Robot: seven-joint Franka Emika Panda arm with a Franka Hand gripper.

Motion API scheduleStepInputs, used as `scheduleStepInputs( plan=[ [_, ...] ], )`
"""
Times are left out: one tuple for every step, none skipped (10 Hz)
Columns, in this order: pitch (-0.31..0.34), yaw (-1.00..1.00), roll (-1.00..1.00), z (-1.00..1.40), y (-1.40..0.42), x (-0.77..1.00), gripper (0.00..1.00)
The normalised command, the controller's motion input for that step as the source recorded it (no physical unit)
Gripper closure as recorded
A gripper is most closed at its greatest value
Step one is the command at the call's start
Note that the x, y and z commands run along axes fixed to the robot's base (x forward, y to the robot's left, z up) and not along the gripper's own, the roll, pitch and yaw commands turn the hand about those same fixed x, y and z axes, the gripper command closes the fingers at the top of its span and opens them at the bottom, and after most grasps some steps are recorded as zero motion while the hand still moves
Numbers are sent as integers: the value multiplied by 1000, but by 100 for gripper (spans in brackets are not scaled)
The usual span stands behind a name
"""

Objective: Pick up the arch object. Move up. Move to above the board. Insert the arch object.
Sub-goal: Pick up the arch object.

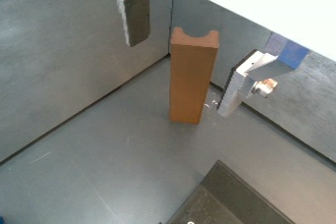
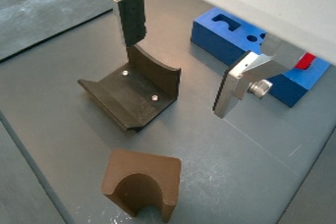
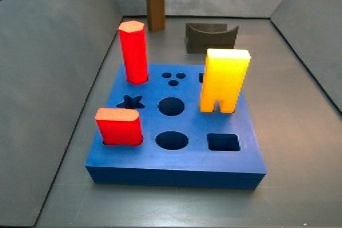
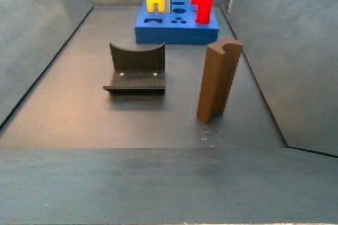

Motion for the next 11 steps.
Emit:
scheduleStepInputs(
  plan=[
    [0,0,0,0,23,0,0],
    [0,23,0,-3,0,29,0],
    [-3,366,0,-149,206,0,0],
    [-127,406,-80,-220,371,-291,0],
    [-156,537,-116,-231,520,-329,0],
    [-161,574,-149,-186,540,-254,0],
    [-170,611,-141,-197,543,-189,0],
    [-207,646,-113,-223,520,-114,0],
    [-236,663,-107,-311,483,-74,0],
    [-211,786,-33,-549,249,-20,0],
    [-174,851,0,-611,0,0,0]
  ],
)
